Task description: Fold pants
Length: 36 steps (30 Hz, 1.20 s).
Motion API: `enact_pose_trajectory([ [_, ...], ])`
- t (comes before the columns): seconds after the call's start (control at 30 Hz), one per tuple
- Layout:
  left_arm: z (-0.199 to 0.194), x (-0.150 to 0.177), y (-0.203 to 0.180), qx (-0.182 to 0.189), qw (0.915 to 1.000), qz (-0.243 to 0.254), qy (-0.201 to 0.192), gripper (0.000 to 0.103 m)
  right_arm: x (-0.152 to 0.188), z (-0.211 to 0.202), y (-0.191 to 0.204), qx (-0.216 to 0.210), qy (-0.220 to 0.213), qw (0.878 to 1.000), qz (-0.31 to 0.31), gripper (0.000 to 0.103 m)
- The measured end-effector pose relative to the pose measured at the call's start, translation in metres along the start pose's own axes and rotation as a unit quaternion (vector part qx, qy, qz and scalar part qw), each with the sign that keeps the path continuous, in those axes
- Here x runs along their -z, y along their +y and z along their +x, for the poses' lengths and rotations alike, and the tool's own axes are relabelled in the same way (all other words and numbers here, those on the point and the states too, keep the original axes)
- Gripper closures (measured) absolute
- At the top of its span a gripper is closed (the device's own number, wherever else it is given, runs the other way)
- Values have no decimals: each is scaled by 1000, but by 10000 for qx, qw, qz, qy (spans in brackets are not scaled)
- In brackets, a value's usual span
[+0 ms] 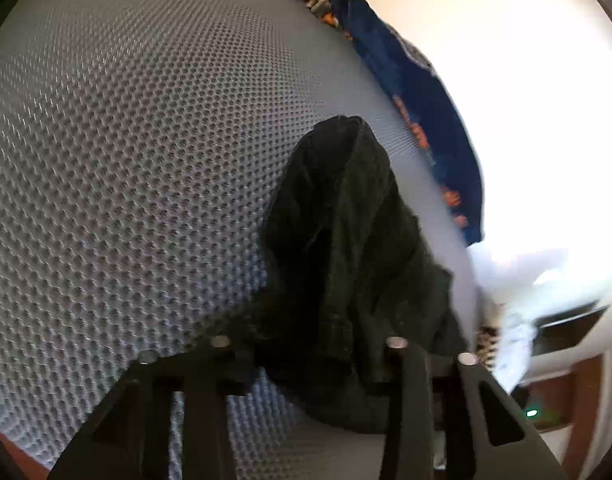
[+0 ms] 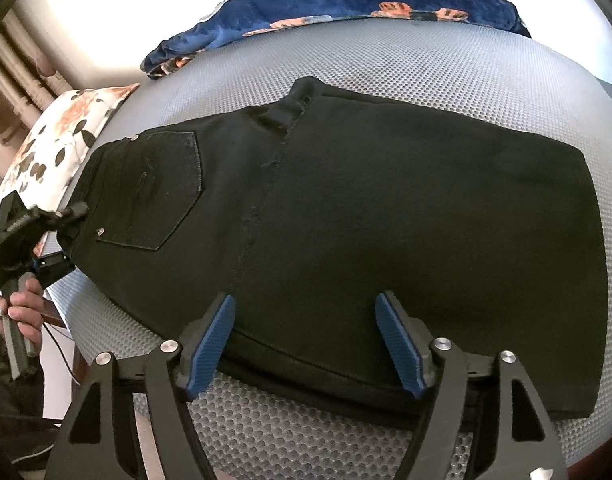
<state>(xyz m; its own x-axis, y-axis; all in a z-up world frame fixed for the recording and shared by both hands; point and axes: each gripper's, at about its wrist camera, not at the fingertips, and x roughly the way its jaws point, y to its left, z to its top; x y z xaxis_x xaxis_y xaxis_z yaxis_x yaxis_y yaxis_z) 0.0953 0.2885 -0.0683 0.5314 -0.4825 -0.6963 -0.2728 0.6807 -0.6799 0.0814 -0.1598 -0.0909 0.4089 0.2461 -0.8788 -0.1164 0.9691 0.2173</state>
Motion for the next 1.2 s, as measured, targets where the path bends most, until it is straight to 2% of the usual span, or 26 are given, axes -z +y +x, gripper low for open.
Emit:
enact_pose_trajectory([
  [0.17,4,-4,-34,-300,9991,264,-126,76,-2,1,1,-23,29,10000,-7,30],
  [0.33,2,-3,-89,-225,9949,902,-402,77,-6,-5,-7,-136,74,9997,200,30],
  [0.5,0,13,-161,-16,9865,1552,-518,77,-5,-23,-24,-65,-177,9991,376,30],
  [0.57,0,29,-185,119,9830,1749,-539,77,-5,-32,-35,-26,-295,9984,479,30],
  [0.7,0,52,-232,287,9692,2401,-468,77,-2,-51,-55,57,-542,9962,676,30],
  [0.8,20,75,-265,401,9564,2875,-310,77,-1,-65,-74,58,-713,9933,902,30],
  [0.93,53,110,-295,564,9435,3265,10,77,4,-83,-100,94,-908,9887,1191,30],
  [1.1,103,143,-315,589,9333,3514,446,77,11,-105,-127,210,-1144,9832,1409,30],
  [1.2,134,170,-324,454,9261,3661,797,77,16,-112,-143,242,-1209,9800,1562,30],
])
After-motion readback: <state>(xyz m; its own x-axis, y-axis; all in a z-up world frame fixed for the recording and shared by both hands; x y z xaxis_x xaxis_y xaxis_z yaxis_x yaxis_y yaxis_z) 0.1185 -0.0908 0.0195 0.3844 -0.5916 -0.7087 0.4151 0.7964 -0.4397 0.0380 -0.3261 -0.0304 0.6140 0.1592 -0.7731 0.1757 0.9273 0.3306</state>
